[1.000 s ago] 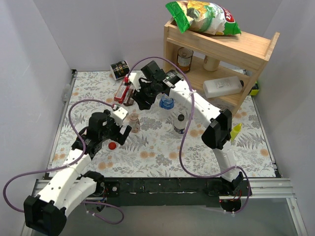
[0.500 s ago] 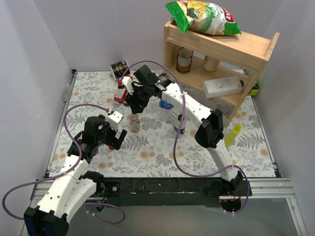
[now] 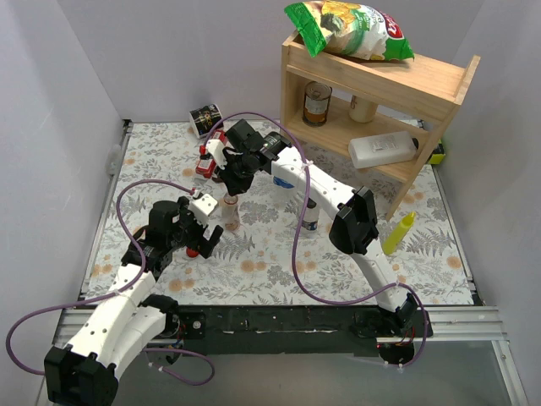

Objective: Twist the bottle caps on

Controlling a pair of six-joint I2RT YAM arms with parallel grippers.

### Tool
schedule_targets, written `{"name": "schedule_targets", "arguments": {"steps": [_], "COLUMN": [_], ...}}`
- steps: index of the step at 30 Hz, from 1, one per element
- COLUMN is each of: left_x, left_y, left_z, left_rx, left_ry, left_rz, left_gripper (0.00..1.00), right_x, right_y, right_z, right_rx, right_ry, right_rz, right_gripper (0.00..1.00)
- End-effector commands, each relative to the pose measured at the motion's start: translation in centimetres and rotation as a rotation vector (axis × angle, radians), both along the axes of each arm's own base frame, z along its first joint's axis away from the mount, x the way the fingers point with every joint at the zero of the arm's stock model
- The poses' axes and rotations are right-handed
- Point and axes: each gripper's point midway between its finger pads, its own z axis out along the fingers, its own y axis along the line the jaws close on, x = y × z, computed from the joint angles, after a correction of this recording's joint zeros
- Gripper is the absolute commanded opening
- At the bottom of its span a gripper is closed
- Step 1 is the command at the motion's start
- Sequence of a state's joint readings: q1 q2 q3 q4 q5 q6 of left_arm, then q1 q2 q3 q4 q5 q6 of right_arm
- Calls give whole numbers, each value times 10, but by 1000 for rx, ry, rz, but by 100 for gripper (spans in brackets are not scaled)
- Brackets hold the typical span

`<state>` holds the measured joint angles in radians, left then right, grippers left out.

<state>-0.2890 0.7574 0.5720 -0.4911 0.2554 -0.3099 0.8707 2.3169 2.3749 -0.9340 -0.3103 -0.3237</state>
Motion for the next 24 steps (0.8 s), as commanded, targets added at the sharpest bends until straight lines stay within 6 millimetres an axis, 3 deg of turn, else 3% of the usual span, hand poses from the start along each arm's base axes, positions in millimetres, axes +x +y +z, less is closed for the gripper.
{"name": "schedule_targets", "arguments": {"steps": [1, 9, 15, 19, 24], "left_x": [16, 34, 28, 22, 1], "left_y": [-15, -42, -58, -65, -80], "left_z": [5, -1, -10, -4, 0], "left_rx": [-19, -127, -164, -185, -262], "left_ry": [-126, -95, -19, -21, 47], "left_rz": [-107, -163, -260, -334, -448], "left_gripper": [98, 98, 98, 98, 96], "right_x": [-5, -32, -46, -51, -62], "right_y": [9, 7, 7, -7, -14], "right_z": [22, 46, 66, 80, 91], "right_rx": [79, 195, 278, 367, 430], "right_ry": [17, 181, 203, 269, 237], "right_rz": [28, 92, 219, 320, 420], "right_gripper": [5, 1, 1, 1, 1]}}
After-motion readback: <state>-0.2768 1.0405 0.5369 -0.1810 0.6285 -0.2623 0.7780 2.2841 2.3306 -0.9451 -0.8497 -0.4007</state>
